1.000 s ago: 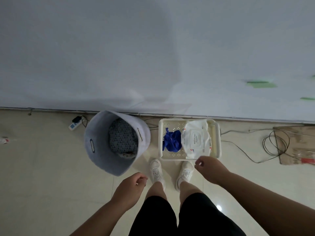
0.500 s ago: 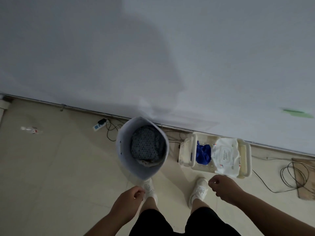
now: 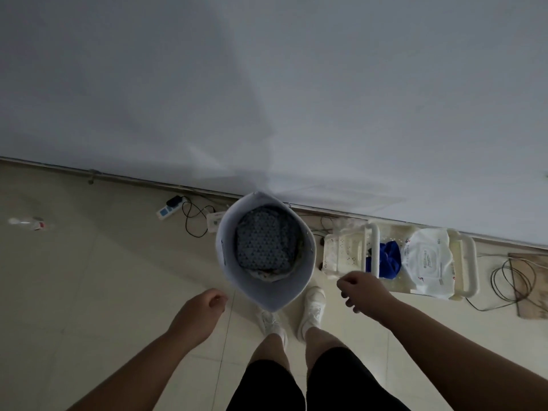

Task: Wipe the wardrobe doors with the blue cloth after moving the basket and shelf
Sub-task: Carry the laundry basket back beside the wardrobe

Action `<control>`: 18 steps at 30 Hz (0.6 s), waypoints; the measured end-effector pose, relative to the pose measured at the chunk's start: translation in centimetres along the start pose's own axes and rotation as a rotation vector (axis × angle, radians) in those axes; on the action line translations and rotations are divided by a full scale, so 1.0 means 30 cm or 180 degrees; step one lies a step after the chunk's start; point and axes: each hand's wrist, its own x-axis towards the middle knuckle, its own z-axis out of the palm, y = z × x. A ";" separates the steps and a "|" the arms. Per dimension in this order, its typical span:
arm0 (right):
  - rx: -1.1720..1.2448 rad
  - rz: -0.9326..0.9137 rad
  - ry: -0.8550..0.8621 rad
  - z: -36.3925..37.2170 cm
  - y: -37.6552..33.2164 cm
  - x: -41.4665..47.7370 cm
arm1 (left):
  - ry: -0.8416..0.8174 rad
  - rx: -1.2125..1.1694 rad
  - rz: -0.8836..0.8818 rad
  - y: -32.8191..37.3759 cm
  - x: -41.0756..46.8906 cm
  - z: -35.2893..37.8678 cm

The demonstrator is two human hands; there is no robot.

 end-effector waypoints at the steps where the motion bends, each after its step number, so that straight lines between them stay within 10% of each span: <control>1: 0.0018 -0.0003 -0.0004 0.019 -0.011 0.043 | 0.0014 -0.0012 -0.0012 -0.009 0.042 0.002; 18: -0.0878 -0.0265 0.0583 0.334 0.033 0.847 | 0.0685 -0.0611 -0.0487 -0.183 0.804 0.223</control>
